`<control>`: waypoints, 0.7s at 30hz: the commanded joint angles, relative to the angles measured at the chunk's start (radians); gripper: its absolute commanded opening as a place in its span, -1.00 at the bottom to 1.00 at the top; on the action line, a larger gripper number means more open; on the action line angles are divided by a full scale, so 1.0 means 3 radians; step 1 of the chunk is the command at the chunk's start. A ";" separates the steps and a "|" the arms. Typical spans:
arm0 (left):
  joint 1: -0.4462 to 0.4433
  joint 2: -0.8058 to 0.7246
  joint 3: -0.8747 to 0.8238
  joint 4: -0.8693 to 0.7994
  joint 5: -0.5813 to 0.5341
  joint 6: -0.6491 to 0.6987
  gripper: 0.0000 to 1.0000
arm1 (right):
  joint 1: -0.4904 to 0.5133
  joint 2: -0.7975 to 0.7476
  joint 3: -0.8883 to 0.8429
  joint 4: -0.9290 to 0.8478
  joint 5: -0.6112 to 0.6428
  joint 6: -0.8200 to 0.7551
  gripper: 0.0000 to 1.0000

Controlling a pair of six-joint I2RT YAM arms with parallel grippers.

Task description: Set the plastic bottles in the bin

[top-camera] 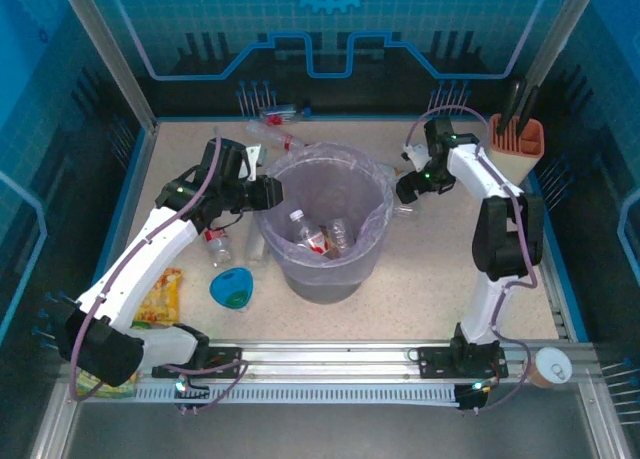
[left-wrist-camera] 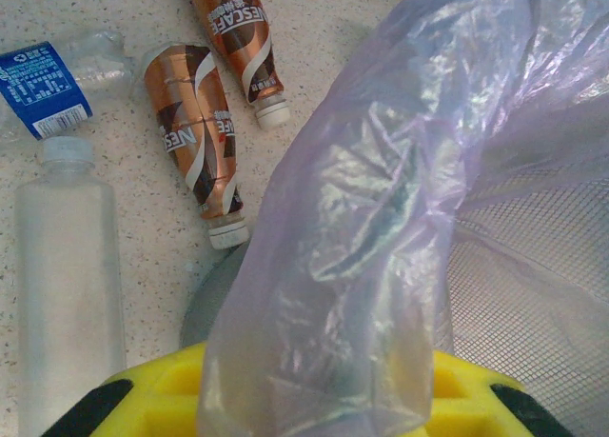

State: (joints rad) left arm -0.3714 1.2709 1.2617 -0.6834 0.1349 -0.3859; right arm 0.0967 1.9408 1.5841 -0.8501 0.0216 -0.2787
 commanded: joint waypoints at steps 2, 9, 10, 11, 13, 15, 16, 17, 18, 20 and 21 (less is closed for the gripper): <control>0.0000 0.0028 -0.0033 -0.0136 -0.0096 0.0008 -0.45 | 0.0019 0.0239 0.0331 0.0103 -0.0072 -0.0119 0.87; 0.0001 0.0043 -0.0029 -0.0131 -0.0103 0.0003 -0.44 | 0.0110 0.0684 0.0739 0.0057 0.0102 -0.0143 0.94; 0.0000 0.0046 -0.0025 -0.0132 -0.0105 0.0003 -0.44 | 0.0114 0.0741 0.0806 0.0023 0.0091 -0.0140 0.94; 0.0001 0.0048 -0.0027 -0.0134 -0.0103 0.0000 -0.44 | 0.0128 0.0794 0.0869 -0.0012 0.0073 -0.0137 0.94; 0.0000 0.0045 -0.0032 -0.0131 -0.0108 -0.0003 -0.44 | 0.0149 0.0873 0.0939 -0.0025 0.0051 -0.0142 0.94; 0.0001 0.0040 -0.0033 -0.0129 -0.0109 0.0002 -0.44 | 0.0157 0.0970 0.1033 -0.0027 0.0113 -0.0089 0.95; 0.0000 0.0045 -0.0042 -0.0126 -0.0111 0.0003 -0.44 | 0.0155 0.1009 0.1070 -0.0038 0.0126 -0.0079 0.94; 0.0000 0.0044 -0.0039 -0.0123 -0.0108 0.0005 -0.44 | 0.0158 0.1030 0.1104 -0.0035 0.0133 -0.0071 0.93; 0.0002 0.0051 -0.0043 -0.0121 -0.0102 0.0008 -0.44 | 0.0154 0.1061 0.1125 -0.0020 0.0137 -0.0064 0.92; 0.0003 0.0067 -0.0024 -0.0133 -0.0099 0.0017 -0.44 | 0.0145 0.1100 0.1174 -0.0028 0.0138 -0.0031 0.87; 0.0001 0.0075 -0.0015 -0.0135 -0.0099 0.0018 -0.44 | 0.0140 0.1103 0.1190 -0.0034 0.0138 -0.0012 0.83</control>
State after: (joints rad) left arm -0.3714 1.2709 1.2617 -0.6834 0.1349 -0.3859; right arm 0.1371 2.2498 1.8996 -0.8391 0.0521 -0.2993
